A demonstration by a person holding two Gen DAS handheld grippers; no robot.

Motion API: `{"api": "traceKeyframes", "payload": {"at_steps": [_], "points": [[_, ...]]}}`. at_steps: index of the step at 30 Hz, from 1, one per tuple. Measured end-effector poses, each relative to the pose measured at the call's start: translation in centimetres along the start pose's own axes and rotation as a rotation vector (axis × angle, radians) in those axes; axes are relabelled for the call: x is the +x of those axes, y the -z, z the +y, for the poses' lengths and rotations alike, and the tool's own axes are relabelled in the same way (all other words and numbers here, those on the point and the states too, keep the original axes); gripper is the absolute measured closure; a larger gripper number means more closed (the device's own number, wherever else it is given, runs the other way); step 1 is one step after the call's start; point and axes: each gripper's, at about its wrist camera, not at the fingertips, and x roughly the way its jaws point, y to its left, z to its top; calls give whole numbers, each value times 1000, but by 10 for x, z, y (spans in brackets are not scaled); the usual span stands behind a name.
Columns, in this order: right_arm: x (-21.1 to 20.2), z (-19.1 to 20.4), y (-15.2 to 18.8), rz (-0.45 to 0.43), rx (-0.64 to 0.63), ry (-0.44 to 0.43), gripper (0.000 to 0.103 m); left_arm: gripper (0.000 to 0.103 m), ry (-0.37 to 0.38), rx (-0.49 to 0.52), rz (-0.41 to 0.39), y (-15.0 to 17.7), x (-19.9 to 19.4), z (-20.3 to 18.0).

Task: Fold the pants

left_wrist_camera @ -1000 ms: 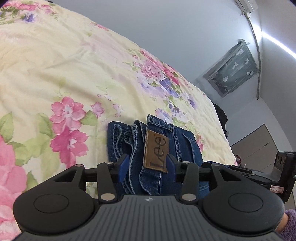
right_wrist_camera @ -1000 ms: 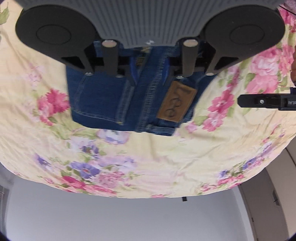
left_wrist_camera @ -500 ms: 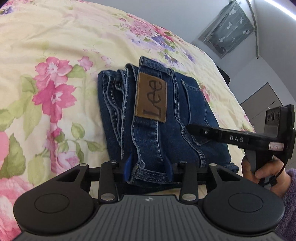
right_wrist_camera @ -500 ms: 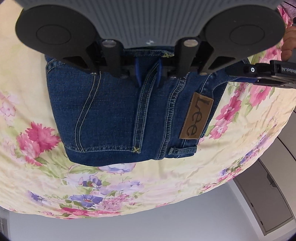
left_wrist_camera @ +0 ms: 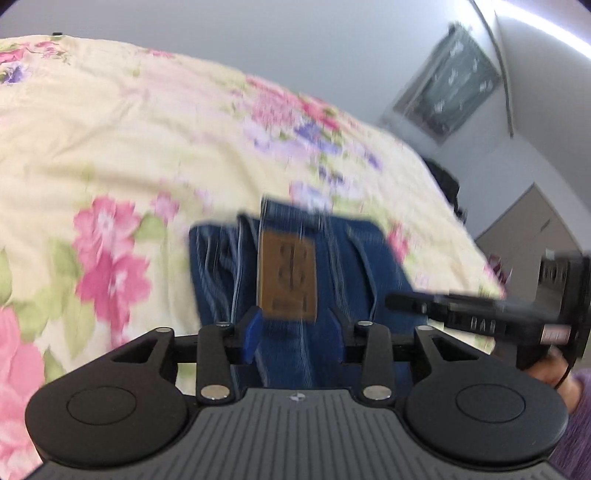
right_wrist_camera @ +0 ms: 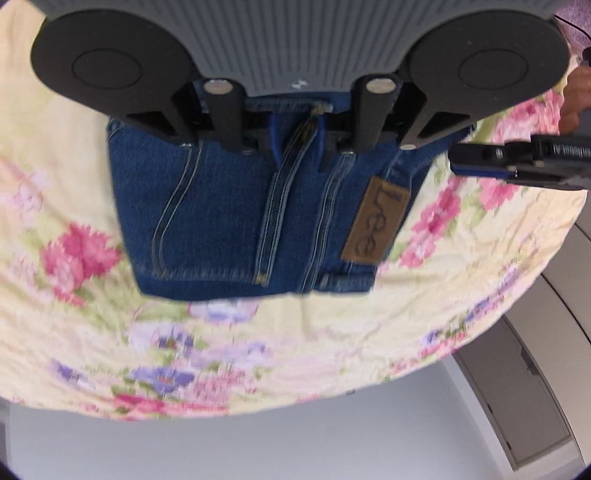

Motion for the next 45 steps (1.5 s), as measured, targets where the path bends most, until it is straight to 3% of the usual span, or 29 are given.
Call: {"api": "traceKeyframes", "payload": {"at_steps": [2,6,11,16,20,22,24,27,31,36,40,45], "points": [[-3,-9,-8,-27,6,22,75,50,33,-59,-31,-15,12,5],[3,-36,-9,-21,89,16,75,50,83,-207,-30,-31,44,24],[13,-57,5,-15,156,-32,76,51,59,-232,-3,-32,67,39],[19,-64,9,-24,172,-67,76,50,116,-261,32,-33,89,49],[19,-66,12,-27,168,-79,76,54,108,-258,26,-37,106,50],[20,-68,12,-26,176,-82,76,65,100,-219,11,-38,103,42],[18,-66,11,-22,178,-79,76,85,69,-130,-9,-40,91,26],[12,-60,7,-17,152,-78,75,94,66,-64,-26,-48,63,10],[-9,-49,-4,-68,98,-68,75,94,-31,57,3,-44,56,6],[-18,-46,-24,-86,17,50,77,94,-85,4,8,-30,71,32],[-2,-52,-43,-66,-22,105,83,94,-72,-47,16,-26,79,47],[48,-57,-54,0,-37,149,90,93,-84,-12,32,-24,87,46]]}}
